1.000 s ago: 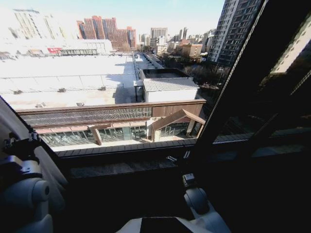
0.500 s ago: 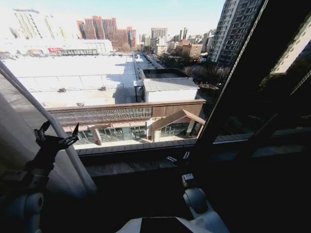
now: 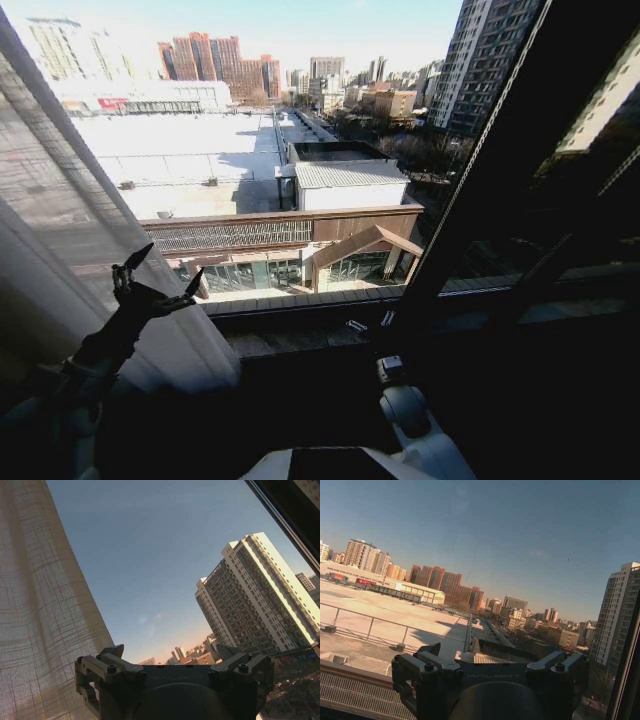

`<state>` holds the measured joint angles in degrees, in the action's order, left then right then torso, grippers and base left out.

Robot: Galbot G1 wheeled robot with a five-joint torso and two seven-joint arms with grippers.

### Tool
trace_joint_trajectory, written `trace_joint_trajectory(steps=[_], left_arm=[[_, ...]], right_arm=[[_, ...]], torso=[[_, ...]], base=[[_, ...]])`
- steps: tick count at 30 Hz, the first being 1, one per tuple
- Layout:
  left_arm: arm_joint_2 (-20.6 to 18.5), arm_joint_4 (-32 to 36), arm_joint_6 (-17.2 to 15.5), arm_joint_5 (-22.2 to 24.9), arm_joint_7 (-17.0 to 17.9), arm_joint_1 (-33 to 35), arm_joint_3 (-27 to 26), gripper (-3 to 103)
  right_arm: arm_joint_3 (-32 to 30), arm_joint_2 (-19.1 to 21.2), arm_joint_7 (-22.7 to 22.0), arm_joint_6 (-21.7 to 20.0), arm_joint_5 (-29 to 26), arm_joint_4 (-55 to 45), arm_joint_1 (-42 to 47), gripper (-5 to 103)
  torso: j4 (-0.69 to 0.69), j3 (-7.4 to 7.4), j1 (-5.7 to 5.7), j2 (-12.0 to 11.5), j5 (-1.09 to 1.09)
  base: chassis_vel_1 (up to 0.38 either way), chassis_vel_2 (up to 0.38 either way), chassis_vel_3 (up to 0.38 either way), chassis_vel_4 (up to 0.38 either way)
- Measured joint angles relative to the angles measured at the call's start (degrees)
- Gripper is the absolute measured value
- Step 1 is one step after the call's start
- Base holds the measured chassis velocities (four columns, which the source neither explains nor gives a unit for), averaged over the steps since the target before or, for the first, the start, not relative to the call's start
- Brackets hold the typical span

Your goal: Open the curtains by pulling them apart, changing their state from closed to fully open.

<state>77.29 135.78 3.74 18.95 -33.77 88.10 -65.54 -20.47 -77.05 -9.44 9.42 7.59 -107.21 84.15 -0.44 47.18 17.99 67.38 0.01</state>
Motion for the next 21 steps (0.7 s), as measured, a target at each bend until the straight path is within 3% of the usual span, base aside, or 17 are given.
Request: trace_joint_trajectory(steps=[6,7,8,10,12,13,14,15,16,17,18,20,21], left_arm=[[-0.1,-1.7,-4.6,0.2,-1.2,0.1,2.8,100],[-0.1,-3.5,-4.8,1.1,-4.1,0.0,4.5,100],[-0.1,-3.5,-4.8,1.1,-4.1,0.0,4.5,100],[-0.4,-5.6,-4.7,0.4,-10.3,-0.1,6.0,100],[-0.4,-5.9,-4.7,-0.2,-10.8,-0.1,6.4,100],[0.1,-7.1,-5.8,-4.1,-7.1,-0.1,8.5,100],[1.3,-7.1,-12.8,-8.4,10.2,-0.2,10.6,100],[1.5,-6.8,-15.4,-9.0,17.0,-0.3,11.0,100],[1.5,-6.8,-15.4,-9.0,17.0,-0.3,11.0,100],[1.7,-6.2,-18.6,-8.9,25.0,-0.5,11.4,100],[2.0,-5.7,-20.7,-8.4,30.2,-0.5,11.5,100],[2.2,-5.5,-21.4,-8.1,31.8,-0.5,11.4,100],[2.9,-4.8,-22.6,-7.4,36.0,0.0,11.0,100]], right_arm=[[0.5,-0.4,0.1,-0.1,0.2,-0.5,-0.2,100],[0.6,-0.4,0.2,-0.1,0.2,-0.6,-0.2,100],[0.6,-0.4,0.2,-0.1,0.2,-0.6,-0.2,100],[0.5,-0.2,0.2,-0.1,0.2,-0.6,-0.1,100],[0.5,-0.2,0.2,-0.1,0.2,-0.7,0.0,100],[0.4,0.0,0.2,-0.2,0.2,-1.0,0.2,100],[0.2,0.5,0.2,-0.5,0.2,-1.6,0.0,100],[0.2,0.6,0.2,-0.8,0.1,-1.8,-0.3,100],[0.2,0.6,0.2,-0.8,0.1,-1.8,-0.3,100],[0.3,0.7,0.2,-1.5,-0.5,-2.2,-0.8,100],[0.4,0.6,0.2,-2.0,-1.1,-2.5,-1.1,100],[0.5,0.6,0.2,-2.5,-1.6,-2.7,-1.2,100],[0.8,0.4,0.2,-3.7,-2.6,-3.4,-1.7,100]], torso=[[0.0,0.0,0.0,0.0,0.0],[0.0,0.0,0.01,0.0,-0.01],[0.0,0.0,0.01,0.0,-0.01],[0.0,0.0,0.01,0.0,0.0],[0.0,0.0,0.0,0.0,0.0],[-0.01,0.0,0.0,0.0,0.0],[0.0,0.0,0.0,0.0,-0.01],[-0.01,0.0,0.0,0.0,0.0],[-0.01,0.0,0.0,0.0,0.0],[0.0,0.0,0.0,0.0,0.0],[0.0,0.0,0.0,0.0,0.0],[0.0,0.0,0.0,0.0,0.0],[-0.01,0.0,0.01,0.0,0.0]], base=[[0.0,0.0,0.0,0.0],[0.0,0.0,0.0,0.0],[0.0,0.0,0.0,0.0],[0.0,0.0,0.0,0.0],[0.0,0.0,0.0,0.0],[0.0,0.0,0.0,0.0],[0.0,0.0,0.0,0.0],[0.0,0.0,0.0,0.0],[0.0,0.0,0.0,0.0],[0.0,0.0,0.0,0.0],[0.0,0.0,0.0,0.0],[0.0,0.0,0.0,0.0],[0.0,0.0,0.0,0.0]])
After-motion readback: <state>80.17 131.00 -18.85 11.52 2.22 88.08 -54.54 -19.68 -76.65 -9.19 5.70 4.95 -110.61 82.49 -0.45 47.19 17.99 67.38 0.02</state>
